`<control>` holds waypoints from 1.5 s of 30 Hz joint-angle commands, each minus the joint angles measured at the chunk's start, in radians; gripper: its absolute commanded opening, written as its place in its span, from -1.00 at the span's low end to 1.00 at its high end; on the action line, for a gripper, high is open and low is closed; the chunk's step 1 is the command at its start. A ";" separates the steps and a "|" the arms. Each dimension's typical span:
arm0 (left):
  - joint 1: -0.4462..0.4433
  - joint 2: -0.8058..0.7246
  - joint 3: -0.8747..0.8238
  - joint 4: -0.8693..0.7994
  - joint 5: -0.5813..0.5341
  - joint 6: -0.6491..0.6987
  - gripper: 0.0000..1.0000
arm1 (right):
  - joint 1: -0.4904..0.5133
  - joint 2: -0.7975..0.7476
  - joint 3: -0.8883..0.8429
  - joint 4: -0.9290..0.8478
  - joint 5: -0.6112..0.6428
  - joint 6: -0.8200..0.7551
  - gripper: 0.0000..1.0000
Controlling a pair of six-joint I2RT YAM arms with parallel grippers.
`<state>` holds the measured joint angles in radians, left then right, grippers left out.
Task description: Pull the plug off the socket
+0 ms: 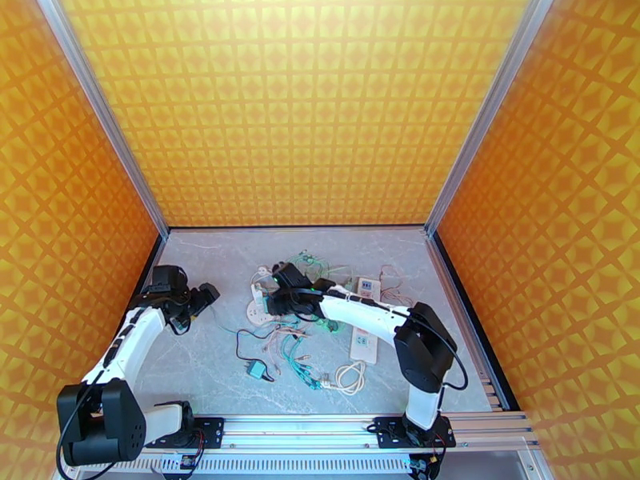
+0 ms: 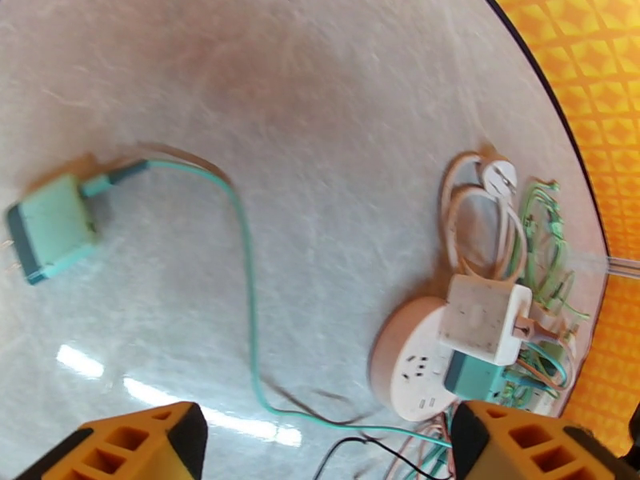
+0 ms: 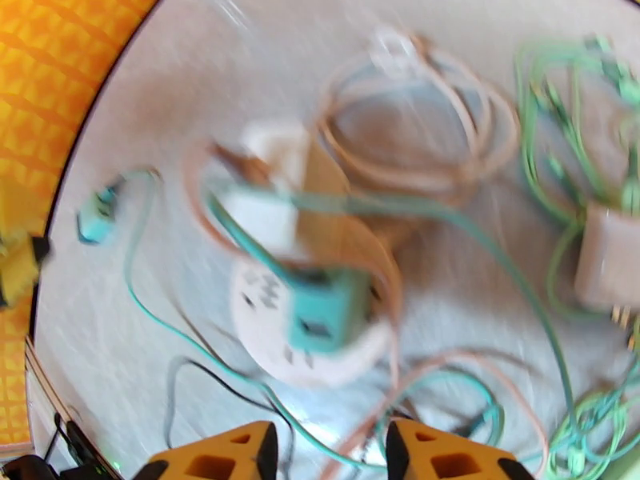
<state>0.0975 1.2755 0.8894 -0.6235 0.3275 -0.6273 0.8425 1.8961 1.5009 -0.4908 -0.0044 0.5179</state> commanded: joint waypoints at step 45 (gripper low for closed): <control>-0.270 0.313 -0.095 0.379 0.220 -0.180 0.03 | 0.048 0.317 0.282 -0.176 0.186 -0.012 -0.53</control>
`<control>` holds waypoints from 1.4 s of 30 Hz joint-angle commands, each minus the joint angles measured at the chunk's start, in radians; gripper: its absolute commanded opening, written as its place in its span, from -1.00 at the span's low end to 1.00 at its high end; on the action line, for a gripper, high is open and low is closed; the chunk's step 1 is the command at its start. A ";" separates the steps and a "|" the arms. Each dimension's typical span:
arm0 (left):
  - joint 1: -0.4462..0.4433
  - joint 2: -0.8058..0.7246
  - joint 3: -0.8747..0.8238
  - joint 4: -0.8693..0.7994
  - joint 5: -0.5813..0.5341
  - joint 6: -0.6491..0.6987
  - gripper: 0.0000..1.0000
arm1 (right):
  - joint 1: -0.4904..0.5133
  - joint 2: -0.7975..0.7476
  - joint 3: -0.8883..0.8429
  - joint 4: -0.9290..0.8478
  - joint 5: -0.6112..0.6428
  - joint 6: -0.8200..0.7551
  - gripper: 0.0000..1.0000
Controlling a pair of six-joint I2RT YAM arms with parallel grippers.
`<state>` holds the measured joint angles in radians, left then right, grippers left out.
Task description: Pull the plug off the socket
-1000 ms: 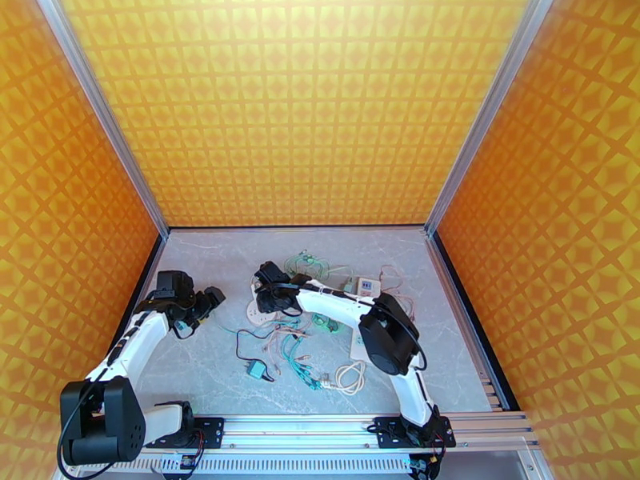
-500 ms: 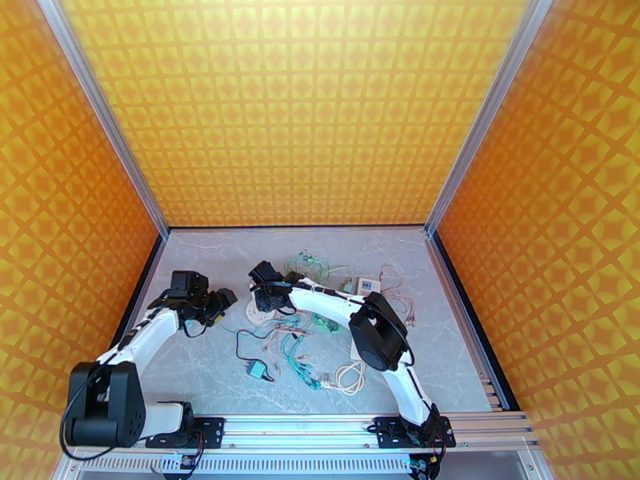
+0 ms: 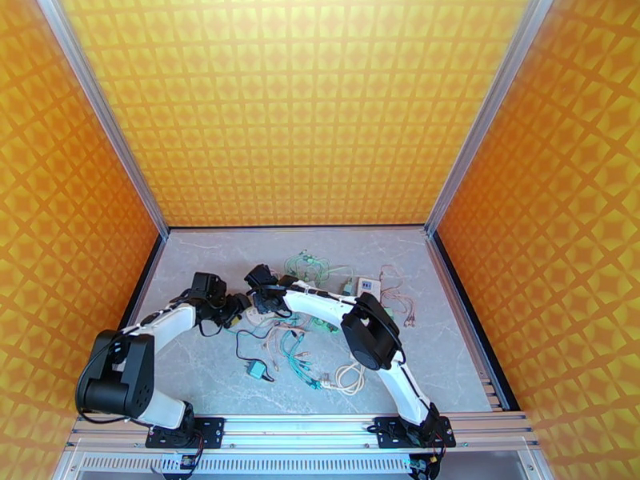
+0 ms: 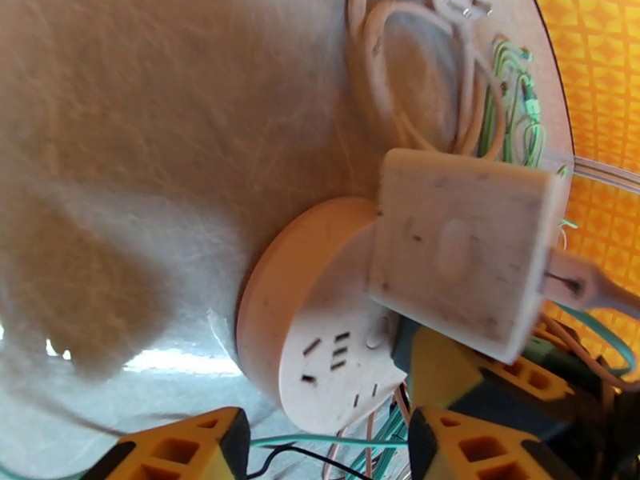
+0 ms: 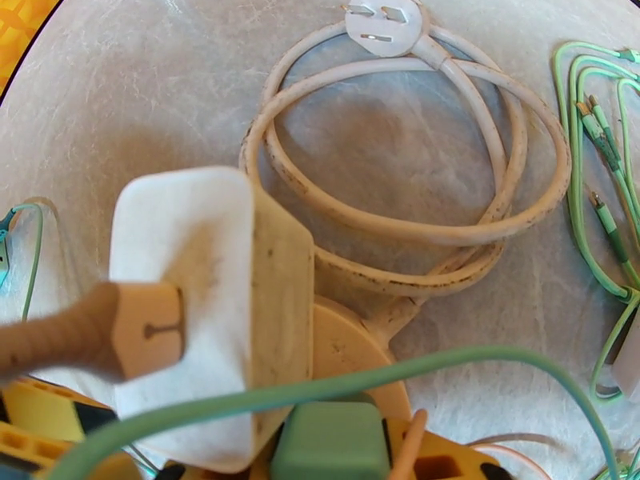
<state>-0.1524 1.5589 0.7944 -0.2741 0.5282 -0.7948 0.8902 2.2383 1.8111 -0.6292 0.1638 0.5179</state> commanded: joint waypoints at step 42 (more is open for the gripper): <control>-0.024 0.093 0.084 -0.055 0.005 0.057 -0.14 | 0.057 -0.086 -0.089 -0.055 -0.035 -0.071 -0.61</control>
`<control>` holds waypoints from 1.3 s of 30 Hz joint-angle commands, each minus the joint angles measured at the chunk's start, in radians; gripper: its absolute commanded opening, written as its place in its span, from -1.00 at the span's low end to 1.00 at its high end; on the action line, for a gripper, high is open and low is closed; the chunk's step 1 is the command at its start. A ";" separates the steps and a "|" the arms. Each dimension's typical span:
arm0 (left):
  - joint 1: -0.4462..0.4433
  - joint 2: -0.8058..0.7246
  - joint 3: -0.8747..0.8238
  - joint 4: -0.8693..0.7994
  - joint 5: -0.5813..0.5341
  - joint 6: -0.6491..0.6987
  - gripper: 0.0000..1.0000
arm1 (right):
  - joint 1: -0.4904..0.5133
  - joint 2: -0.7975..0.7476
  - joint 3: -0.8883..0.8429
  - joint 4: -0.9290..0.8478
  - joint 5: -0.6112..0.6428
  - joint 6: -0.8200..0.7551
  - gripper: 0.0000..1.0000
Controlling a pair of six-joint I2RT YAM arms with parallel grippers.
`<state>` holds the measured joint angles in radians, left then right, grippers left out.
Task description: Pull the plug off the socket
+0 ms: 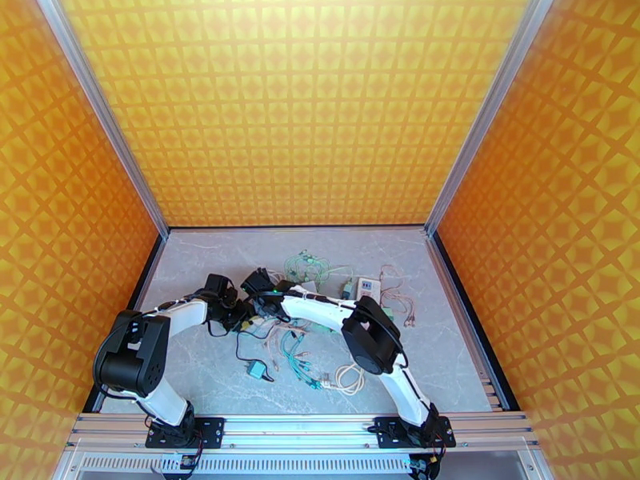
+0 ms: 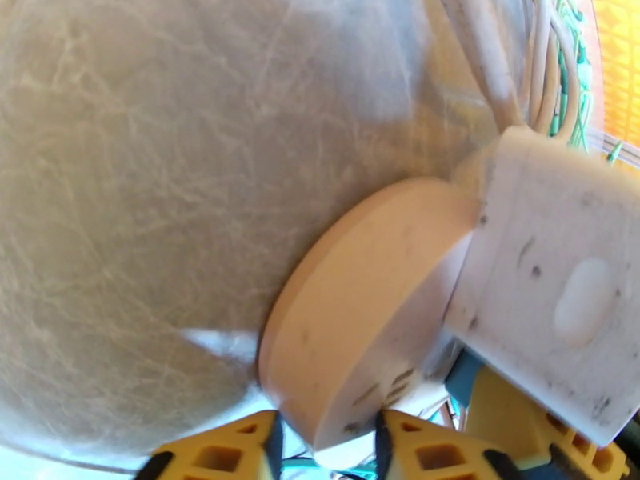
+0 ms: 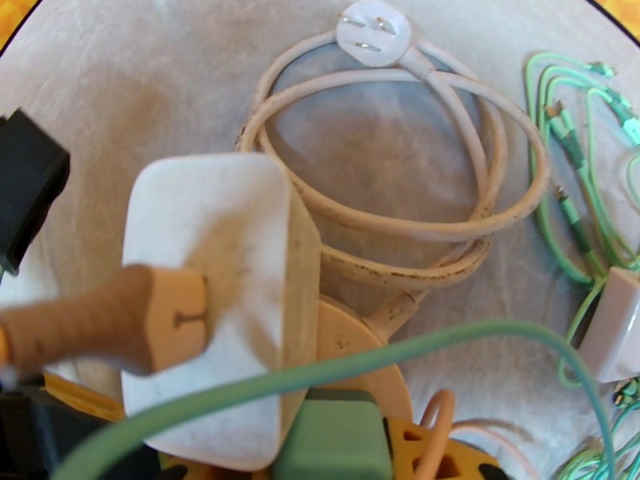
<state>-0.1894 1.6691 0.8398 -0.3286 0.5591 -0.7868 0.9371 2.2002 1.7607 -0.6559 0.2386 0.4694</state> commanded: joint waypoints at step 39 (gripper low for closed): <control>-0.113 0.146 0.012 -0.046 -0.097 0.035 -0.48 | 0.026 0.002 -0.004 0.012 -0.168 0.036 -0.67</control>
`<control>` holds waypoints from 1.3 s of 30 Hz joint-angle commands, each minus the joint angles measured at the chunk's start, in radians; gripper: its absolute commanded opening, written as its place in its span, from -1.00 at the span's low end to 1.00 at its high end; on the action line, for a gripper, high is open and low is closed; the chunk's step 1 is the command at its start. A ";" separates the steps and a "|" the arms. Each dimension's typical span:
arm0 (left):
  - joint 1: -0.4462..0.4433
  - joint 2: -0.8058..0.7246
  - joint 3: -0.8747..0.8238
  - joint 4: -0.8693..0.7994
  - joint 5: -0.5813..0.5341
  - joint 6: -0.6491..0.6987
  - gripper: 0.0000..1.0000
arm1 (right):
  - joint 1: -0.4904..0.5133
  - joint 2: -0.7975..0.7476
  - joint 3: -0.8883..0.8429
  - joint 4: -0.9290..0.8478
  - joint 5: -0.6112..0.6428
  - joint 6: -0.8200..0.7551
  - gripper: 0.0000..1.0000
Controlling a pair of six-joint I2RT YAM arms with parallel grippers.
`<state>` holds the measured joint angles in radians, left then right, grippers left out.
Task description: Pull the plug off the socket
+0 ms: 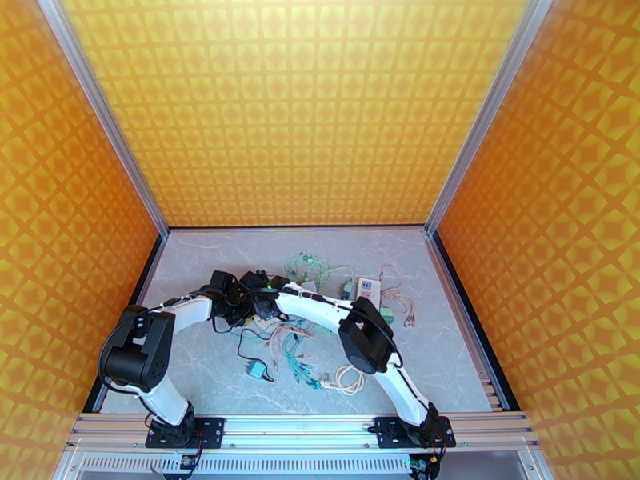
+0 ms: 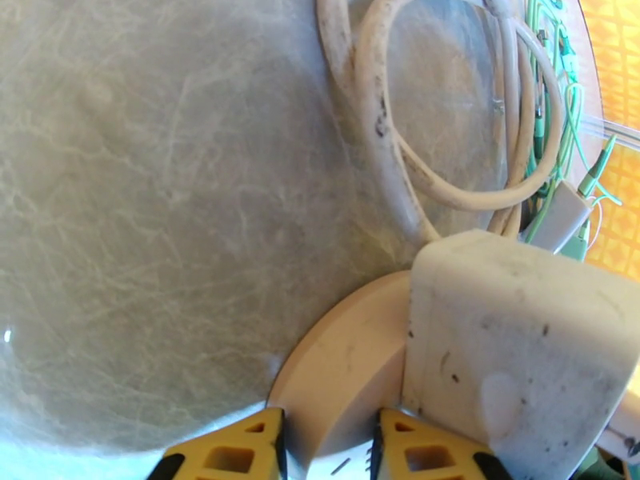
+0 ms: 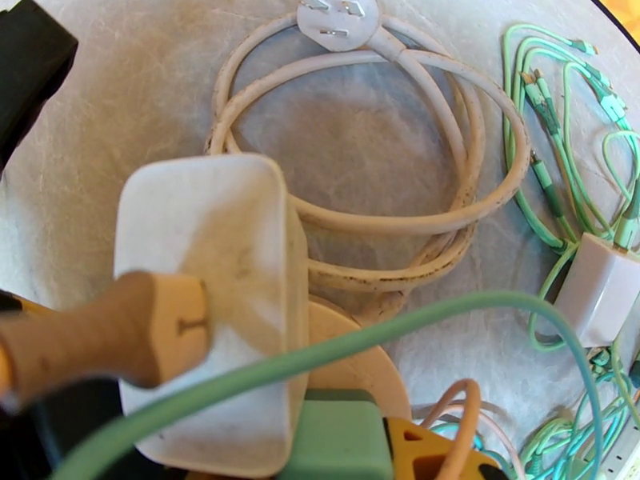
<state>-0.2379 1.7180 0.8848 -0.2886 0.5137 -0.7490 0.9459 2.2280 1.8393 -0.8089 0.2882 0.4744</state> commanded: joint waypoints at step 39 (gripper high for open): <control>-0.077 0.116 -0.015 -0.138 -0.076 0.038 -0.61 | -0.106 -0.142 -0.221 0.336 -0.401 0.131 -0.71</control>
<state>-0.2691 1.7367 0.9241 -0.2947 0.4732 -0.7265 0.8631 2.1368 1.6848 -0.6800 0.1417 0.5018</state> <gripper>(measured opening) 0.202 0.286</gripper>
